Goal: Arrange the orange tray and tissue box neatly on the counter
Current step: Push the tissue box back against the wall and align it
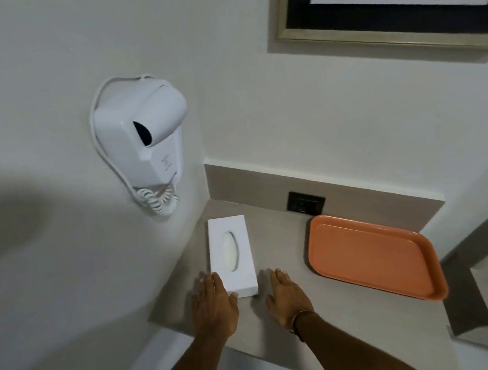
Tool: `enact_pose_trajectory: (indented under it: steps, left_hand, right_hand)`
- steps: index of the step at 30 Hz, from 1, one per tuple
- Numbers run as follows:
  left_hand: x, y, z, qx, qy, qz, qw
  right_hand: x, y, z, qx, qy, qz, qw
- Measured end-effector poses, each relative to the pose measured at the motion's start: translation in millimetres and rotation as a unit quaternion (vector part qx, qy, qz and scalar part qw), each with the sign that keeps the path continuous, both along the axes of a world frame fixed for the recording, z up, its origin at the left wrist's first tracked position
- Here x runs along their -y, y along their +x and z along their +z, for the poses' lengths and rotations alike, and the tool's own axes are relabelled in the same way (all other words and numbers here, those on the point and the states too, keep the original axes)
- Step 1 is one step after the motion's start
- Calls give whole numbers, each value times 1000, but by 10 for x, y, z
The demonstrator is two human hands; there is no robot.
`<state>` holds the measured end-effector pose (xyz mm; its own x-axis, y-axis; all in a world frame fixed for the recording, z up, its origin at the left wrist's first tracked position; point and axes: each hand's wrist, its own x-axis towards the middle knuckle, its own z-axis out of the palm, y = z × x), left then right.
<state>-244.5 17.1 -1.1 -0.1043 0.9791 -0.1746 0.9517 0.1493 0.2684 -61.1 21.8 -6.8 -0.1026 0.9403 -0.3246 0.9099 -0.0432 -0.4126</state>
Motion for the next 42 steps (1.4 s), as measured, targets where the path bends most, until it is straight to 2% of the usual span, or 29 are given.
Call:
enact_pose_trajectory:
  steps: [4,12,17,28,42]
  left_hand:
    - [-274,-207,-201,26,-11,15,999]
    - [-489,-141,-397,168,-68,72,981]
    - [-502,-69,-392,216,-72,111,967]
    - [-1179,-292,-309,222,-44,103,969]
    - [-1766,-500,-509,241,-43,88,966]
  right_hand:
    - [-299,-374,-104,-31,-34,-43,998]
    - [-543,-574,-259,-110,-92,-160,977]
    - [-528,-597,-332,-185,-64,-211,958]
    - [-1015,-813,-193,-257,-30,-239,936]
    - [-1607,-1014,-337,-220,-53,-268,936]
